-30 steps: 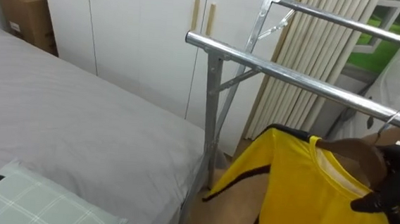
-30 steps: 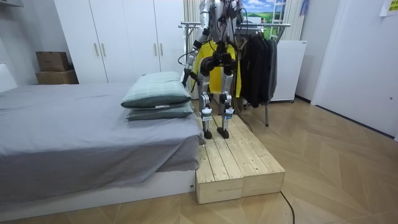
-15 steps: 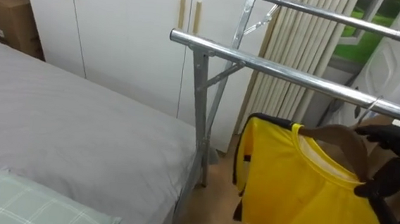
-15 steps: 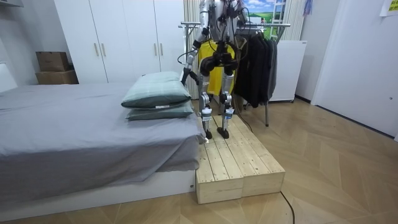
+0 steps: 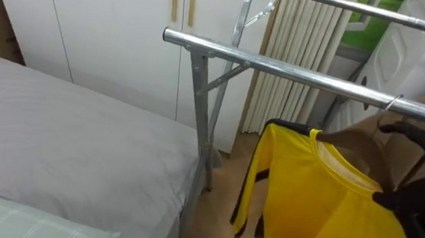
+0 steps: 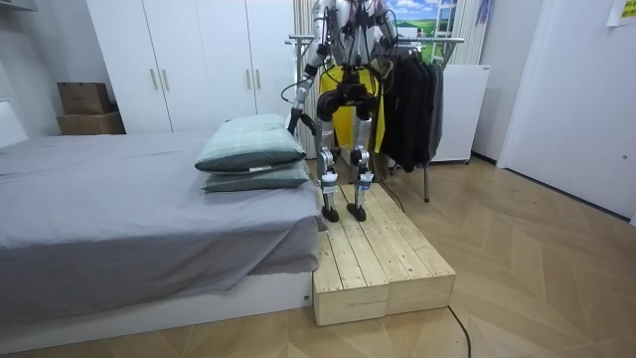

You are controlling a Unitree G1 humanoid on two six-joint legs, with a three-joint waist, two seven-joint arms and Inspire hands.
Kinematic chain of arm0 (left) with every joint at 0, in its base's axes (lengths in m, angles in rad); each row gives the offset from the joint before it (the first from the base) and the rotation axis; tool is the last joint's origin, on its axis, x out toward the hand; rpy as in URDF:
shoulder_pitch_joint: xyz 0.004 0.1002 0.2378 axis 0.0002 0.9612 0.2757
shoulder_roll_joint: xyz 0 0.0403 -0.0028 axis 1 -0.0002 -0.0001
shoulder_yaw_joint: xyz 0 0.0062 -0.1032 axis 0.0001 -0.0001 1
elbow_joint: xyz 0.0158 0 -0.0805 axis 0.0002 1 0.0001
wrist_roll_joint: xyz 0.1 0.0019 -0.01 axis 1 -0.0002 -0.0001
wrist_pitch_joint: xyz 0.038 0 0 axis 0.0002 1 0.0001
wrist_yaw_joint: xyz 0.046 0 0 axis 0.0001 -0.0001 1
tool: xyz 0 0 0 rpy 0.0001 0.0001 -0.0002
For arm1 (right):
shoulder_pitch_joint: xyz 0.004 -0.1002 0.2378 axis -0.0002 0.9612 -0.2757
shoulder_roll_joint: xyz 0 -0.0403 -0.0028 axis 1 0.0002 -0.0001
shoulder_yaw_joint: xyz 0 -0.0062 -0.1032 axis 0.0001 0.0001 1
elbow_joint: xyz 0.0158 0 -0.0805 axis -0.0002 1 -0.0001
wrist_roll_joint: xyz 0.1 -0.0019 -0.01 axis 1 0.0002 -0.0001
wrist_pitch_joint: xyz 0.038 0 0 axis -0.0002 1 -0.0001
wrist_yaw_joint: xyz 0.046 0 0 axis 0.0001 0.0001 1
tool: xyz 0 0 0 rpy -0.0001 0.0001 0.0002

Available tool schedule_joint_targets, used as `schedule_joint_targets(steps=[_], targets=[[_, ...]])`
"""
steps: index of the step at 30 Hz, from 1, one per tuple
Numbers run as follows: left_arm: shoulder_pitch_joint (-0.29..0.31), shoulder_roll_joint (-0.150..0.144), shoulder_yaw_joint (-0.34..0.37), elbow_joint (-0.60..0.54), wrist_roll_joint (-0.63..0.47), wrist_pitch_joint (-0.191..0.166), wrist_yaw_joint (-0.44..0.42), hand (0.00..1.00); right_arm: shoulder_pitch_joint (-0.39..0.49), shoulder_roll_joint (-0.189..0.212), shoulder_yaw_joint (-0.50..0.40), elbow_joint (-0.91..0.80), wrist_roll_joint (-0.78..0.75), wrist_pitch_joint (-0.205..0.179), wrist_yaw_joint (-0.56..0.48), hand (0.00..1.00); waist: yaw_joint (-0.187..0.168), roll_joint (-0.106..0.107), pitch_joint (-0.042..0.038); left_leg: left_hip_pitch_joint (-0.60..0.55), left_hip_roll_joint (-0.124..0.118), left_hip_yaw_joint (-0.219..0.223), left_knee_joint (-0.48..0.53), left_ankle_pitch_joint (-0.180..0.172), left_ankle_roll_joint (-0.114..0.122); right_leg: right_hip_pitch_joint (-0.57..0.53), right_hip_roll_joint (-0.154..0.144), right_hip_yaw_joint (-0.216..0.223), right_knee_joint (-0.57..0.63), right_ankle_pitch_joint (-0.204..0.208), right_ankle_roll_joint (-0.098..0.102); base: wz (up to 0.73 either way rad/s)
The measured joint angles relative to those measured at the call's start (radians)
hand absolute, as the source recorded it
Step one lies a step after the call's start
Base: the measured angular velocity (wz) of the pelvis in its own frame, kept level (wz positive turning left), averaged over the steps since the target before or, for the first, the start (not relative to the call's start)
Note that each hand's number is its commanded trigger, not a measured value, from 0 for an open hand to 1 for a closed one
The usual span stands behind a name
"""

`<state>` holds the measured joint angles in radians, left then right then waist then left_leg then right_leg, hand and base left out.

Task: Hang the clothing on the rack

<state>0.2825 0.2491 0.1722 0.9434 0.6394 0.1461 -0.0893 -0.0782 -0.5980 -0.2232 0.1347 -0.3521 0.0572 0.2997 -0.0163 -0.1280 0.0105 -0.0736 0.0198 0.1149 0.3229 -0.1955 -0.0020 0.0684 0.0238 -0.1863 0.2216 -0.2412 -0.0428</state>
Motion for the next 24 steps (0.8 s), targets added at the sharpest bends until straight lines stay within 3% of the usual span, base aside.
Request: schedule_joint_targets(steps=[3,5,12,14,17,24], targets=[[0.0,-0.002,0.004,-0.001,0.003,0.0,0.0,0.0,0.05,0.025,-0.02,-0.004,0.008,-0.011,-0.003,0.0,-0.016,0.0,0.0004,-0.002,0.0,0.01,0.001,-0.001,0.002,-0.002,0.0,0.012,-0.002,-0.001,0.002,-0.07],[0.003,-0.009,0.018,-0.001,0.006,0.0,0.0,0.0,0.096,0.066,-0.085,-0.006,0.015,-0.013,-0.033,0.0,-0.019,0.001,0.0007,-0.001,0.001,0.023,0.005,-0.003,0.006,-0.003,0.001,0.031,-0.005,-0.01,0.017,-0.13],[0.021,-0.024,0.019,-0.001,0.005,0.0,0.003,0.0,0.235,0.142,-0.145,-0.021,0.045,-0.013,-0.118,0.0,-0.045,0.01,0.003,0.011,0.005,0.045,-0.002,-0.007,0.015,0.001,0.003,0.055,-0.017,0.006,0.009,-0.13],[0.031,-0.036,0.019,-0.001,0.005,0.0,0.013,0.0,0.291,0.191,-0.146,-0.022,0.049,-0.013,-0.125,0.0,-0.063,0.024,-0.0012,0.012,0.004,0.048,-0.003,-0.009,0.018,0.002,0.003,0.064,-0.017,0.007,0.008,-0.04],[0.03,-0.042,0.019,-0.001,0.003,-0.007,0.025,0.0,0.36,0.257,-0.146,-0.022,0.097,-0.013,-0.141,0.0,-0.061,0.039,-0.0038,0.027,0.004,0.067,-0.018,-0.009,0.019,0.002,0.002,0.084,-0.015,0.009,0.006,-0.17],[0.02,-0.046,0.003,-0.001,-0.008,-0.048,0.107,0.0,0.416,0.306,-0.142,0.022,0.271,-0.014,-0.22,0.0,-0.074,0.053,-0.0034,0.035,0.005,0.091,-0.02,-0.01,0.02,0.001,0.002,0.111,-0.015,0.005,0.013,-0.12]])
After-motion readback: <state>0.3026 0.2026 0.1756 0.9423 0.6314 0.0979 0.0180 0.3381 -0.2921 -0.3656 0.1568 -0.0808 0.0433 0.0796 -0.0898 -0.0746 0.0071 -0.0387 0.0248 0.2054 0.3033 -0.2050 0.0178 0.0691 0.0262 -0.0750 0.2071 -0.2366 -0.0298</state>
